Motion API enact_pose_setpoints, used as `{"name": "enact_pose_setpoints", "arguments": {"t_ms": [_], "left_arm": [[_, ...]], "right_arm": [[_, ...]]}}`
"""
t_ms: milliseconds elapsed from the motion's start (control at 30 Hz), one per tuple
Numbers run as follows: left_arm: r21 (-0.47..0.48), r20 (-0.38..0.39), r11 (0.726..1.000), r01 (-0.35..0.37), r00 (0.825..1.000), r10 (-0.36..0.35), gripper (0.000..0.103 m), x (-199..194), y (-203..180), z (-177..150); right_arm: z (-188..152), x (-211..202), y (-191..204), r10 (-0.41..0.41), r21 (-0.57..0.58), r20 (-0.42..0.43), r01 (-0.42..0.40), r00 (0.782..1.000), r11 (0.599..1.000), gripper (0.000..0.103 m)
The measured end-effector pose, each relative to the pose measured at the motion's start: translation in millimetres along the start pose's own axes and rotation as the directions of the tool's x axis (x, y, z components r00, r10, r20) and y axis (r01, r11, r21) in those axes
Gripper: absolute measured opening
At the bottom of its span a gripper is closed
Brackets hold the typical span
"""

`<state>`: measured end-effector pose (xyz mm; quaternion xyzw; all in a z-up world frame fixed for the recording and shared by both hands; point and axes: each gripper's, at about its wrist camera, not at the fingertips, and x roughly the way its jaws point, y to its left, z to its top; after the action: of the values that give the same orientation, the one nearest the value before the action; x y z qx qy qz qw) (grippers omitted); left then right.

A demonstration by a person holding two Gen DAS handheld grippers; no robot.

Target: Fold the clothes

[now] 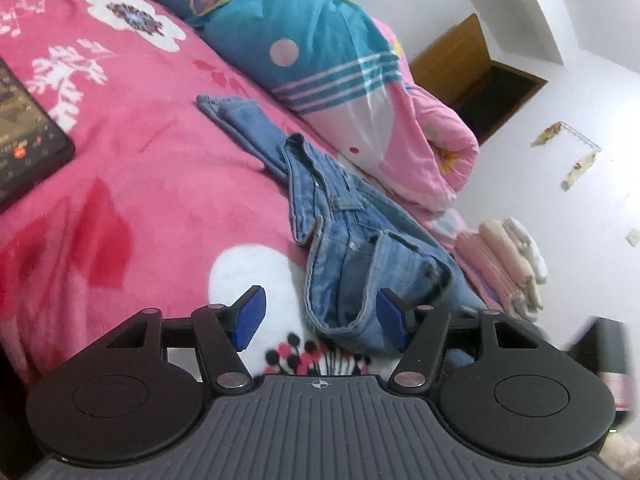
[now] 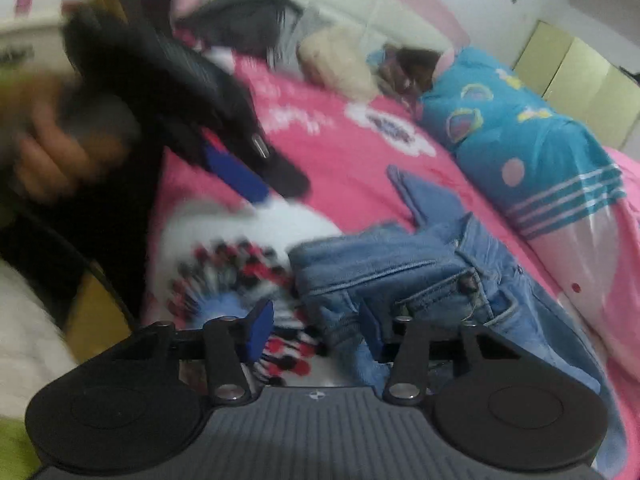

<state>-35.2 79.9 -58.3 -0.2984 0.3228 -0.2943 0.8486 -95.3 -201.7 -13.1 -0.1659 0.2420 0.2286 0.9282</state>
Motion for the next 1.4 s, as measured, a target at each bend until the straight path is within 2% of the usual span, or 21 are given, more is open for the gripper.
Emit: {"name": "enact_pose_setpoints", "arguments": {"t_ms": [33,67,100,167,233,300,367,500,633,733,800,867,967,1033,1100,1167,1200,1300,1400], "left_arm": [[-0.004,-0.009,1.000,0.017,1.000,-0.017,0.062,0.5,0.5,-1.1],[-0.008,-0.017,0.999,0.036,0.999,-0.036,0.064,1.1,1.0,-2.3],[-0.015,-0.025,0.998,0.054,0.998,-0.055,0.066,2.1,1.6,-3.0],[-0.034,-0.028,0.996,0.088,0.996,-0.089,0.071,5.0,2.6,-4.4],[-0.060,-0.030,0.990,0.129,0.991,-0.131,0.073,9.5,2.6,-6.4],[-0.098,-0.031,0.978,0.184,0.982,-0.187,0.075,15.6,2.0,-5.7],[-0.143,-0.028,0.959,0.244,0.968,-0.251,0.077,21.7,2.1,-5.0],[-0.207,-0.021,0.926,0.316,0.945,-0.327,0.078,40.6,-1.8,-2.9],[-0.251,-0.038,0.909,0.333,0.935,-0.353,0.076,66.1,-5.9,-4.1],[-0.284,-0.064,0.895,0.344,0.924,-0.376,0.070,84.9,-7.9,-6.4],[-0.243,-0.091,0.908,0.342,0.924,-0.373,0.062,91.4,-13.4,-8.7],[-0.207,-0.107,0.918,0.338,0.925,-0.365,0.060,95.1,-17.0,-10.2],[-0.181,-0.104,0.924,0.336,0.928,-0.357,0.054,98.6,-16.4,-10.0],[-0.154,-0.104,0.931,0.330,0.932,-0.347,0.052,99.8,-16.7,-9.9],[-0.124,-0.106,0.937,0.328,0.934,-0.341,0.048,100.4,-17.8,-11.1],[-0.083,-0.113,0.944,0.319,0.938,-0.327,0.045,101.2,-19.5,-11.9],[-0.064,-0.117,0.948,0.313,0.941,-0.319,0.042,101.6,-20.1,-12.9],[-0.010,-0.125,0.954,0.300,0.946,-0.299,0.036,102.0,-21.2,-16.1],[0.024,-0.121,0.955,0.297,0.949,-0.292,0.032,101.2,-19.7,-18.9]], "right_arm": [[0.2,7.0,4.8,0.007,-0.019,-0.007,-0.007,1.000,1.000,0.037],[0.4,13.9,9.5,0.014,-0.037,-0.013,-0.014,1.000,0.999,0.026],[0.7,20.9,14.3,0.020,-0.056,-0.020,-0.021,1.000,0.998,0.020],[1.1,34.8,23.8,0.033,-0.093,-0.034,-0.036,0.999,0.995,0.014],[4.5,22.4,7.5,0.072,0.036,0.018,-0.072,0.997,0.997,0.013],[4.9,10.7,-9.3,0.118,0.169,0.072,-0.129,0.990,0.977,0.013],[3.6,4.4,-16.9,0.150,0.248,0.111,-0.174,0.982,0.953,0.014],[-4.3,3.0,-15.3,0.192,0.286,0.147,-0.227,0.970,0.931,0.014],[-11.8,-4.8,-17.5,0.206,0.313,0.185,-0.256,0.961,0.915,0.014],[-13.6,-12.9,-21.2,0.234,0.295,0.170,-0.276,0.957,0.915,0.015],[-13.2,-20.2,-25.6,0.260,0.260,0.130,-0.286,0.957,0.922,0.021],[-9.1,-30.5,-35.8,0.301,0.228,0.090,-0.314,0.949,0.922,0.025],[11.2,-48.4,-68.1,0.345,0.212,0.061,-0.350,0.937,0.913,0.026],[31.6,-52.9,-95.3,0.333,0.210,0.080,-0.343,0.939,0.916,0.037],[52.9,-46.3,-121.2,0.296,0.196,0.091,-0.309,0.951,0.931,0.062],[73.2,-21.4,-146.7,0.242,0.164,0.080,-0.253,0.967,0.954,0.074],[80.8,-1.9,-159.1,0.230,0.157,0.054,-0.236,0.972,0.959,0.076],[97.9,62.4,-191.5,0.208,0.155,-0.056,-0.197,0.977,0.968,0.076],[110.8,125.3,-219.7,0.168,0.153,-0.165,-0.143,0.972,0.978,0.077]]}}
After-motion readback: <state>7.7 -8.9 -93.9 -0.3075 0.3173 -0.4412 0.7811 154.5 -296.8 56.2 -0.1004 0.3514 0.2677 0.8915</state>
